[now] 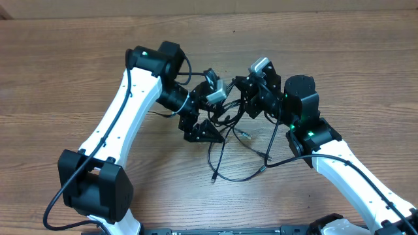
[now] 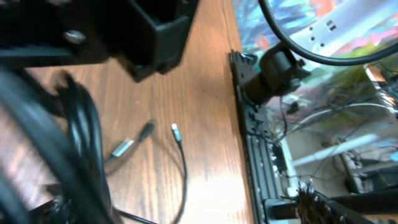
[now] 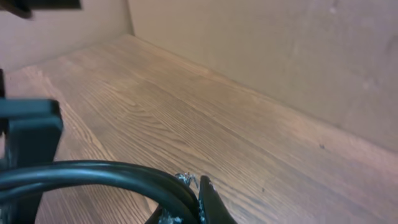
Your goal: Untangle cables
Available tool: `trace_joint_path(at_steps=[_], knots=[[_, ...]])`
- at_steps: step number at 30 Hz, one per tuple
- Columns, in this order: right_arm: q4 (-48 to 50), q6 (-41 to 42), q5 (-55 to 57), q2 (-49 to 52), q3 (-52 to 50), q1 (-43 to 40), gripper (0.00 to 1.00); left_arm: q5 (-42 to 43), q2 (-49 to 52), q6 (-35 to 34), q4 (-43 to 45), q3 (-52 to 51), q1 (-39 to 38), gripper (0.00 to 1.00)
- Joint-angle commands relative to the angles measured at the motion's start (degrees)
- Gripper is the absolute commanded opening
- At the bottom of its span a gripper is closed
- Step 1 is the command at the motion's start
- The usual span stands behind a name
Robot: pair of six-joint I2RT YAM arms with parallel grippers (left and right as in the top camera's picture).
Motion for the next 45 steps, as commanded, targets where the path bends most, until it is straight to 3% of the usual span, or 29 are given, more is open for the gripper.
trace_joint_path(at_steps=[1, 6, 12, 15, 22, 28, 35, 40, 44, 45], knots=[[-1.11, 4.07, 2.27, 0.07, 0.63, -0.46, 0.04, 9.81, -0.44, 6.88, 1.97, 0.09, 2.45, 0.99], [-2.95, 5.86, 2.25, 0.07, 0.63, -0.46, 0.04, 14.6, -0.44, 2.58, 8.28, 0.07, 4.15, 1.0], [-2.95, 8.68, -0.04, 0.07, 0.63, -0.46, 0.04, 14.19, -0.42, -2.05, 15.85, 0.07, 2.71, 1.0], [-2.97, 8.92, -3.13, 0.04, 0.63, -0.46, 0.04, 10.03, -0.42, -4.46, 19.5, 0.07, 1.33, 0.99], [-2.95, 12.07, -4.39, 0.04, 0.63, -0.46, 0.04, -3.39, -0.24, -17.09, 28.24, 0.07, 0.28, 0.99], [-3.17, 13.42, -5.46, -0.17, 0.63, -0.46, 0.04, -13.16, -0.17, -24.96, 30.93, 0.07, 0.31, 1.0], [-3.1, 14.82, -9.14, -0.59, 0.63, -0.46, 0.04, -14.01, 0.52, -26.45, 31.82, 0.07, 0.26, 1.0], [-3.23, 14.84, -10.91, -1.07, 0.63, -0.46, 0.04, -15.89, 2.78, -31.56, 35.28, 0.07, 0.28, 1.0], [-3.26, 14.82, -12.35, -1.31, 0.63, -0.46, 0.04, -17.05, 4.74, -29.73, 36.39, 0.07, 0.28, 0.99], [-3.26, 14.84, -13.16, -1.36, 0.63, -0.46, 0.04, -17.0, 5.33, -28.61, 36.65, 0.07, 0.28, 0.89]])
